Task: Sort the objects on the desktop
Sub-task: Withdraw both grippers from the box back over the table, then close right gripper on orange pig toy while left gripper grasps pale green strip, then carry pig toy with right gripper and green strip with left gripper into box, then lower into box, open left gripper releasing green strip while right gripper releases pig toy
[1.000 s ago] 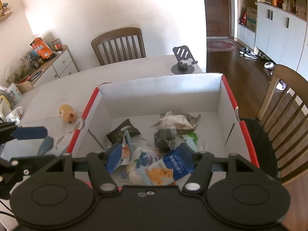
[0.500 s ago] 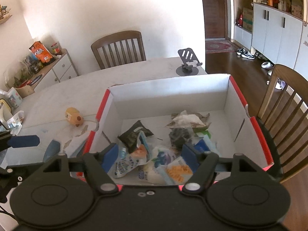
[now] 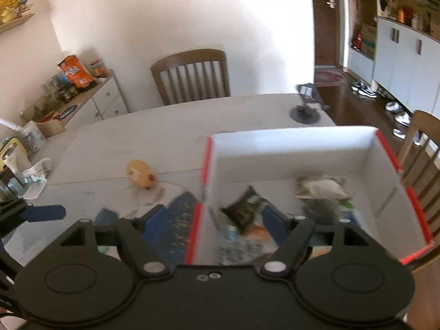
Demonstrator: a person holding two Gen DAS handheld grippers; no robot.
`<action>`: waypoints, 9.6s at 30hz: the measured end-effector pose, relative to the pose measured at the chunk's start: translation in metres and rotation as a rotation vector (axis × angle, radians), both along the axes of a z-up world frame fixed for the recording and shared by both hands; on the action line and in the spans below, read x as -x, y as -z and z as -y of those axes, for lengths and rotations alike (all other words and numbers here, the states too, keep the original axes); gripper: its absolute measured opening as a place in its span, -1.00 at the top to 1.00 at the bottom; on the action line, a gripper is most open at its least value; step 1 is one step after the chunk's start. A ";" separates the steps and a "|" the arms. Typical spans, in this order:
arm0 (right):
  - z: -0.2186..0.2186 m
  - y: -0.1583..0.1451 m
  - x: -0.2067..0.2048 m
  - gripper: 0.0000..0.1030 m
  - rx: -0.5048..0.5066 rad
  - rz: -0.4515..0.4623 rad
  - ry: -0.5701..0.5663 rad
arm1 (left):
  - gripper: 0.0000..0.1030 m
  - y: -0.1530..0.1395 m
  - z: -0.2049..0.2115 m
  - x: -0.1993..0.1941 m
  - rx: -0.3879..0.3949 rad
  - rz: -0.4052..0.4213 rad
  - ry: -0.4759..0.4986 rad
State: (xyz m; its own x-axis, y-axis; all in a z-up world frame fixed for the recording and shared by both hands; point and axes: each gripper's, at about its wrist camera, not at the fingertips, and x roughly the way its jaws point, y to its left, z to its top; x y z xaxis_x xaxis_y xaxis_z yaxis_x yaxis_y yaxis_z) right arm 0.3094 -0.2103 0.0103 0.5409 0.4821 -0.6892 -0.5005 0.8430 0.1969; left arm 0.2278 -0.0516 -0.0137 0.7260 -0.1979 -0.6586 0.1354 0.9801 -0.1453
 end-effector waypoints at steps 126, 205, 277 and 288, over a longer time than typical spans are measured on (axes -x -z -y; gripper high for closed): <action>-0.130 0.045 0.038 0.06 0.128 -0.090 -0.225 | 0.81 0.056 -0.078 0.049 -0.036 0.009 -0.058; 0.104 0.008 -0.056 0.05 0.103 -0.055 -0.085 | 0.80 0.013 0.148 -0.170 -0.148 -0.004 0.227; 0.077 0.030 -0.063 -0.31 0.169 -0.165 -0.198 | -0.38 0.048 0.151 -0.233 -0.125 -0.242 0.175; 0.096 0.015 -0.057 -0.31 0.141 -0.132 -0.168 | -0.38 0.024 0.143 -0.207 -0.087 -0.203 0.165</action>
State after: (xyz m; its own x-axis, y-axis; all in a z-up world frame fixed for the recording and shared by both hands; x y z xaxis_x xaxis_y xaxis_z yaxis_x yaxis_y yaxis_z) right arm 0.3667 -0.3062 -0.0043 0.3626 0.4513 -0.8154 -0.6136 0.7741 0.1556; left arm 0.4344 -0.1945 -0.0377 0.5403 -0.2387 -0.8069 0.2712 0.9572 -0.1016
